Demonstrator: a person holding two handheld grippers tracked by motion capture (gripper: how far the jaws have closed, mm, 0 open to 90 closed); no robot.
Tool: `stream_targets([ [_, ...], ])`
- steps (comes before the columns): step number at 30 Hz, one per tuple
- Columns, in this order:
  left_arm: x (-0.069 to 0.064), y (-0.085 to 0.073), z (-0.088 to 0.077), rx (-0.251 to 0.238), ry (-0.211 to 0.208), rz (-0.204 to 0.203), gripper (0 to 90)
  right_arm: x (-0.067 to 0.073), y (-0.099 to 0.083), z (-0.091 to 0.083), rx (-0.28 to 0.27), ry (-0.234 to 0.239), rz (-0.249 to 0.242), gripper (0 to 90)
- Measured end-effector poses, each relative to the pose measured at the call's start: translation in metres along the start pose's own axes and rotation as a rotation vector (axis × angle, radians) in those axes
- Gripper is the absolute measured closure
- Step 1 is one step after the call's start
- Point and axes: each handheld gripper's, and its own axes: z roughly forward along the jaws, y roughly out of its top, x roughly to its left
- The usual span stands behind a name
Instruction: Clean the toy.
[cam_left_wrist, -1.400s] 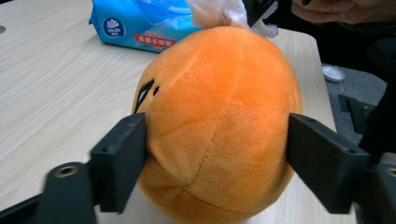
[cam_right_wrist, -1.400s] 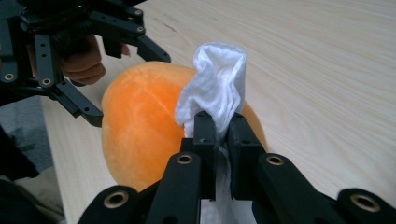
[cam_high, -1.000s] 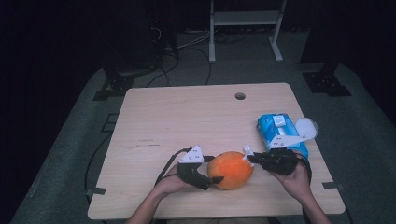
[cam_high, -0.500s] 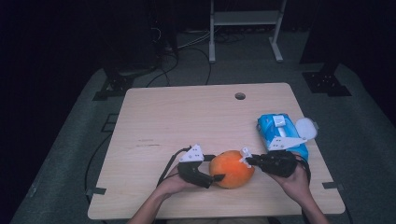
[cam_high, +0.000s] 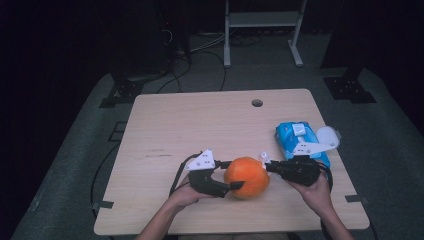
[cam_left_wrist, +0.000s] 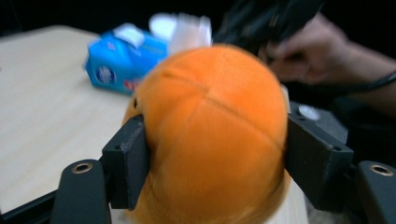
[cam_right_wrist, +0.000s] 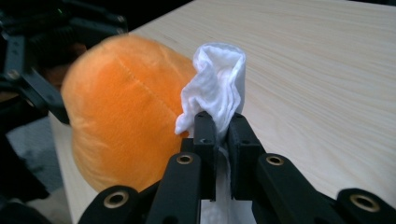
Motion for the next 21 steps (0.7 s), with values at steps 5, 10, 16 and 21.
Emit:
stream_targets([
  [5,0.001,-0.015,0.012,0.077,0.023,-0.008,29.4,0.003,-0.003,0.014,0.039,0.024,0.003,83.0],
  [10,-0.005,-0.01,0.021,0.077,0.065,-0.007,28.8,0.024,0.011,0.01,0.003,0.054,-0.053,83.0],
  [16,-0.009,-0.01,0.024,0.054,0.103,-0.032,26.5,0.047,0.018,0.015,0.004,0.056,-0.159,82.8],
  [21,-0.011,-0.01,0.022,0.049,0.023,-0.002,26.4,0.028,0.011,0.006,0.001,-0.002,-0.109,82.6],
])
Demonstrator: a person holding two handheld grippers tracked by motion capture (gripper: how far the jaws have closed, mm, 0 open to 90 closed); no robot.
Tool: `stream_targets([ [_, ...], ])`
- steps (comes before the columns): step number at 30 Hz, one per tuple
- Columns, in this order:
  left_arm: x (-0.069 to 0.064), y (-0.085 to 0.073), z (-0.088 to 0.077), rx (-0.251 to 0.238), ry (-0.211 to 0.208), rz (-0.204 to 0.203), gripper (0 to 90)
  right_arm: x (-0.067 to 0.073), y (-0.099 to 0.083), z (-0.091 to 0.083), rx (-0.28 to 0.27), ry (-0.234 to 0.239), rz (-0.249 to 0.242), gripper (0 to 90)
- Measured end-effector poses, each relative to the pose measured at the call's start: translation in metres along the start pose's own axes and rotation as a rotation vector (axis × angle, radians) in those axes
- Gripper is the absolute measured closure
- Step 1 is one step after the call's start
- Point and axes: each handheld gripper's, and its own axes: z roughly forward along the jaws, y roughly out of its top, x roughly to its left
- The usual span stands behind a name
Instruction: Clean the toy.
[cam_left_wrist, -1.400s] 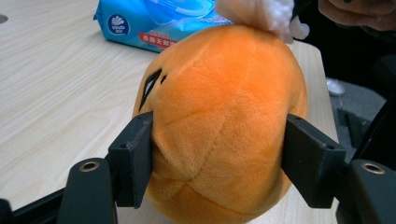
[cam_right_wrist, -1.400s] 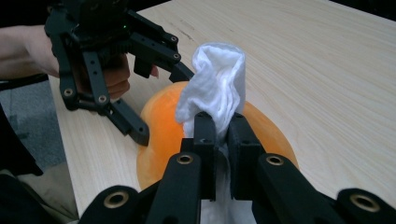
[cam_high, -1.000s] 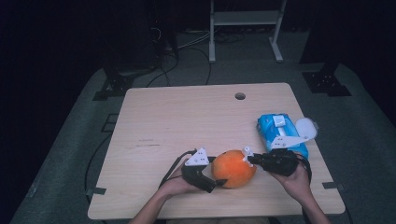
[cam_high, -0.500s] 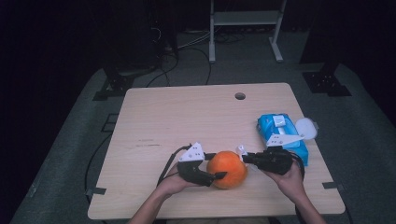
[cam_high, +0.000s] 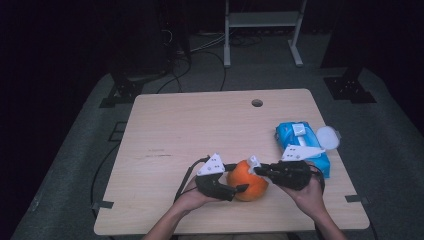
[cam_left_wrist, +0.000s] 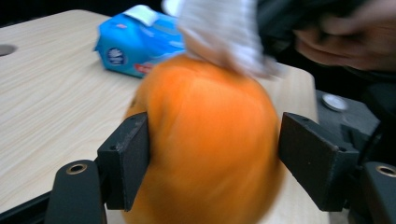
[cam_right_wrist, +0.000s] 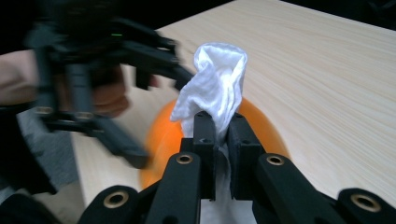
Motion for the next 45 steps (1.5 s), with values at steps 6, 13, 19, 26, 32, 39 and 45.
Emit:
stream_targets([
  [6,0.009,-0.007,0.006,0.008,0.048,0.005,9.9,-0.007,-0.004,-0.005,0.011,0.026,0.017,82.3],
  [13,0.004,-0.014,0.015,-0.007,0.049,0.039,25.5,-0.009,-0.005,-0.003,0.006,0.03,0.032,82.4],
  [19,0.003,0.002,-0.003,-0.003,0.011,0.038,33.8,-0.001,0.001,-0.005,-0.028,0.05,0.021,82.6],
  [26,0.012,-0.007,-0.004,0.04,0.009,0.021,34.0,-0.012,-0.008,0.004,0.011,0.048,0.044,82.5],
  [32,0.015,-0.011,-0.001,0.027,0.006,-0.005,29.3,-0.017,-0.012,0.003,0.035,0.01,0.059,82.9],
  [39,0.007,-0.011,0.004,0.038,0.002,0.037,30.2,0.007,0.003,0.006,0.0,0.074,-0.011,82.8],
  [45,0.012,-0.012,-0.002,0.031,-0.039,0.038,24.3,-0.009,-0.006,0.004,0.004,0.041,0.027,82.9],
])
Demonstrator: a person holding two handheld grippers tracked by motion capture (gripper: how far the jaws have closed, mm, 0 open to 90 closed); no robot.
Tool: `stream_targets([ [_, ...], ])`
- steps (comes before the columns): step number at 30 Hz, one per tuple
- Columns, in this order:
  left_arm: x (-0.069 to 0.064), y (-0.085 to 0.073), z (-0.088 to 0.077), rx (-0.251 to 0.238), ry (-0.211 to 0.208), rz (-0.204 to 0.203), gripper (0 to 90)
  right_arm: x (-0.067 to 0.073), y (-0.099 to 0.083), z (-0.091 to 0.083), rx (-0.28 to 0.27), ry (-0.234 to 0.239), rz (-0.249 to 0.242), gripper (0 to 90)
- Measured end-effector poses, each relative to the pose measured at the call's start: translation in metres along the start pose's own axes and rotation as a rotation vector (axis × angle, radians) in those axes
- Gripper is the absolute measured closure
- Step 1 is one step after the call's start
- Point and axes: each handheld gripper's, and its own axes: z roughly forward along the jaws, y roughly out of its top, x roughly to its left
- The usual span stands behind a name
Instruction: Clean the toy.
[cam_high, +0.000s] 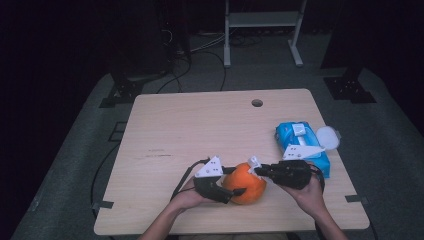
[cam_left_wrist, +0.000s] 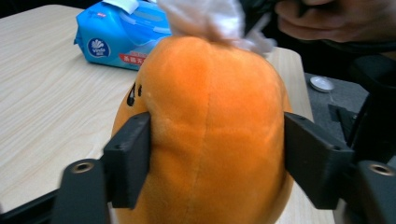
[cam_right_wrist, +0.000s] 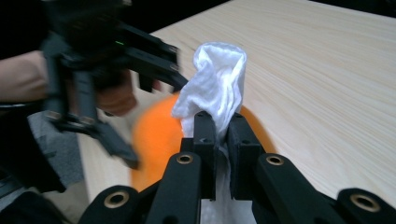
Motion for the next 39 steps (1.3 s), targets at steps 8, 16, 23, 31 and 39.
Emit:
stream_targets([
  [8,0.004,-0.004,0.004,-0.002,0.028,-0.019,27.2,0.004,0.001,-0.001,-0.003,-0.013,-0.004,83.2],
  [16,0.016,-0.007,-0.004,-0.027,0.045,-0.107,28.3,0.025,0.007,0.005,0.016,-0.011,-0.099,83.1],
  [23,0.016,-0.007,-0.001,-0.041,0.041,-0.123,25.7,0.005,-0.003,-0.002,0.015,-0.056,-0.036,83.2],
  [31,0.017,-0.006,-0.001,-0.051,0.082,-0.195,26.8,0.033,0.007,0.01,0.028,-0.014,-0.132,83.2],
  [39,0.013,-0.004,0.002,-0.041,0.053,-0.159,24.4,0.012,0.0,-0.001,0.007,-0.055,-0.056,83.2],
])
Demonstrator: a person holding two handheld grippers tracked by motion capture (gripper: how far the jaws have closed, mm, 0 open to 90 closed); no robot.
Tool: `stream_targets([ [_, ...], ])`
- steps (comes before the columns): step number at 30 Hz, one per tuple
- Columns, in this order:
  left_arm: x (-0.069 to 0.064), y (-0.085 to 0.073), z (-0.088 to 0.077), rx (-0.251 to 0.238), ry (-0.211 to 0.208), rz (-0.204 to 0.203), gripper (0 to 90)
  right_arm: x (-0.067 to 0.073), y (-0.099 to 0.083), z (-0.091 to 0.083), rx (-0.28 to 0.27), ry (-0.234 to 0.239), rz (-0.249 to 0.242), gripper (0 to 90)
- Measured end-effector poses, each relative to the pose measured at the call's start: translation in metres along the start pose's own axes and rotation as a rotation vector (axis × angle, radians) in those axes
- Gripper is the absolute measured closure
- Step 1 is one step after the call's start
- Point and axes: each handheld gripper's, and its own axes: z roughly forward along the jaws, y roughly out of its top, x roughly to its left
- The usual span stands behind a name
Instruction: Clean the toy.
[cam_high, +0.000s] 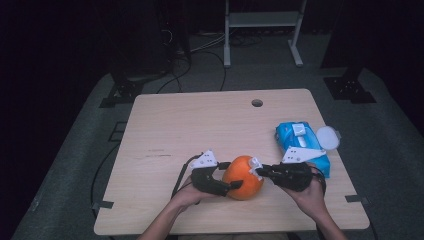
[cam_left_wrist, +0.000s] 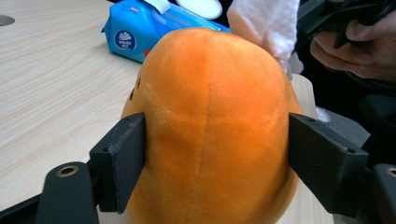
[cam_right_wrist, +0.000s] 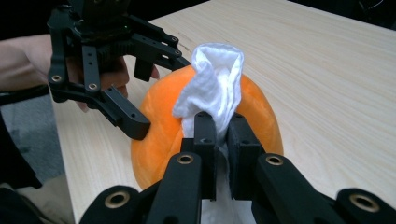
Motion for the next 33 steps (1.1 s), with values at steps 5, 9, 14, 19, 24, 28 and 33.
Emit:
stream_targets([
  [5,-0.009,0.001,0.004,0.016,0.016,0.033,27.8,0.02,0.009,0.009,0.013,0.026,-0.071,83.1],
  [9,-0.013,0.002,0.005,0.024,0.013,0.072,29.4,0.015,0.01,0.004,-0.005,-0.004,-0.066,83.1],
  [14,-0.009,0.005,0.002,0.032,0.013,0.074,18.9,0.0,0.004,-0.002,-0.008,-0.035,-0.026,83.2],
  [19,-0.013,0.001,0.008,0.048,0.002,0.088,23.8,0.013,0.007,0.002,0.003,-0.017,-0.055,83.1],
  [24,-0.021,0.002,0.008,0.063,-0.003,0.155,28.8,0.022,0.012,0.005,0.007,-0.009,-0.099,83.1],
  [28,-0.022,0.002,0.007,0.064,-0.012,0.175,26.8,0.008,0.01,-0.002,-0.007,-0.037,-0.053,83.1],
  [33,-0.016,0.002,0.009,0.055,-0.023,0.118,20.3,-0.002,0.004,-0.006,-0.005,-0.039,-0.024,83.2],
])
